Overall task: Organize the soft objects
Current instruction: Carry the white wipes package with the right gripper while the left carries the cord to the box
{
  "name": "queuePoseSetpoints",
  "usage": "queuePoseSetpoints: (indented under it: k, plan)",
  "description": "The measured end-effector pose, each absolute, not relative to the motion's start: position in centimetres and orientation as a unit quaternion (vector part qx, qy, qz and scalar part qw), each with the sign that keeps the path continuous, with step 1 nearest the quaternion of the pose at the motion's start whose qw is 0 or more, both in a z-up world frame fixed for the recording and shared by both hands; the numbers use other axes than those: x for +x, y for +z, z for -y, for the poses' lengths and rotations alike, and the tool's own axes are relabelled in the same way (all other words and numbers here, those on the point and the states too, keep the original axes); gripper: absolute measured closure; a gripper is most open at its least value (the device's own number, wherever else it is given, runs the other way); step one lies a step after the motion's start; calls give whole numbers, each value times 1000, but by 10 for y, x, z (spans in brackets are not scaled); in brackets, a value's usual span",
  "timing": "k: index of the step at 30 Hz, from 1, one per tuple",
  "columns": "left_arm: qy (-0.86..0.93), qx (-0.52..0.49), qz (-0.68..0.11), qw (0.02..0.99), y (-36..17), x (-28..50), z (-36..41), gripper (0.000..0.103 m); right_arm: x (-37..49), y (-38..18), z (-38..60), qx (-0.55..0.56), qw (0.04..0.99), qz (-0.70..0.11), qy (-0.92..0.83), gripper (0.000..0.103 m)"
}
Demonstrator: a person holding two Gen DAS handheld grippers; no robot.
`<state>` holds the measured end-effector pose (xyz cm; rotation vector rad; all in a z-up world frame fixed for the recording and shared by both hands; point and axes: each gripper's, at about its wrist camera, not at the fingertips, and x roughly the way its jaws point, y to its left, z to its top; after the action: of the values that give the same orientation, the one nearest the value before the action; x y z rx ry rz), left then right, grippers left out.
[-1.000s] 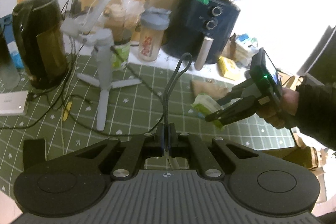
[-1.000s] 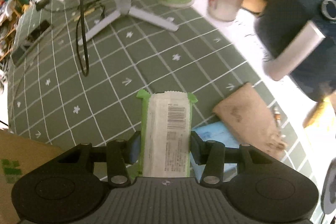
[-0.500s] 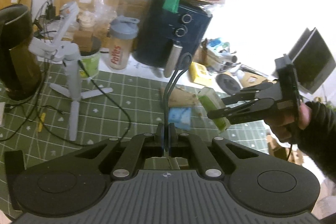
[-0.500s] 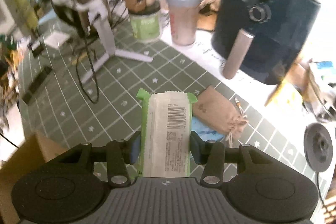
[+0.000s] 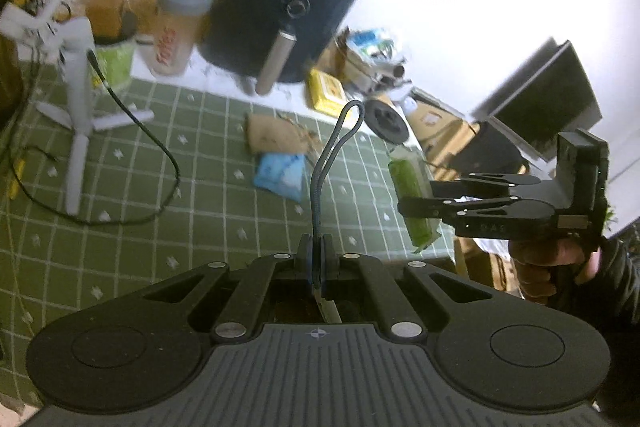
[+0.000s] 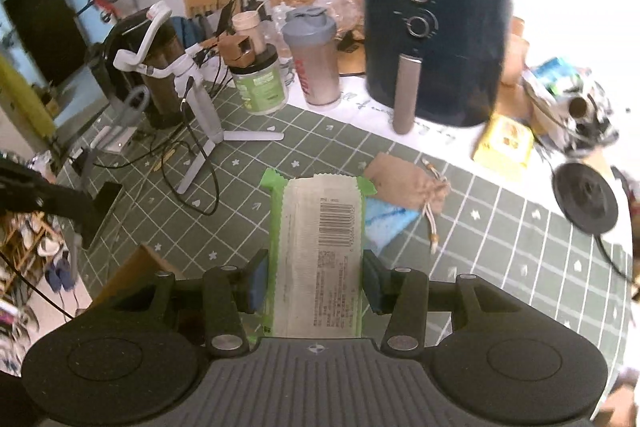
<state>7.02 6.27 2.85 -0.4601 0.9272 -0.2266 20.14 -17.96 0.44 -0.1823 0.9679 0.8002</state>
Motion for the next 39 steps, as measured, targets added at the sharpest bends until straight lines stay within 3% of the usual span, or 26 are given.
queuePoseSetpoints:
  k: [12,14,15,16,39]
  plan:
    - [-135,-263,-488,821,3,52,-46,97,160,15,208,-37,821,-450,348,52]
    - [-129,-255,-514,809,-7,50,-43,80,155,15,211,-33,823,-450,345,52]
    - [-123,-250,-523,806,-12,49,-41,64,152,15,212,-30,824,-451,342,52]
    - [-118,-246,-525,806,-13,46,-41,55,149,15,213,-27,825,-452,340,52]
    - [-70,-118,-467,874,13,-2,-40,54,93,7,184,-26,811,-474,342,52]
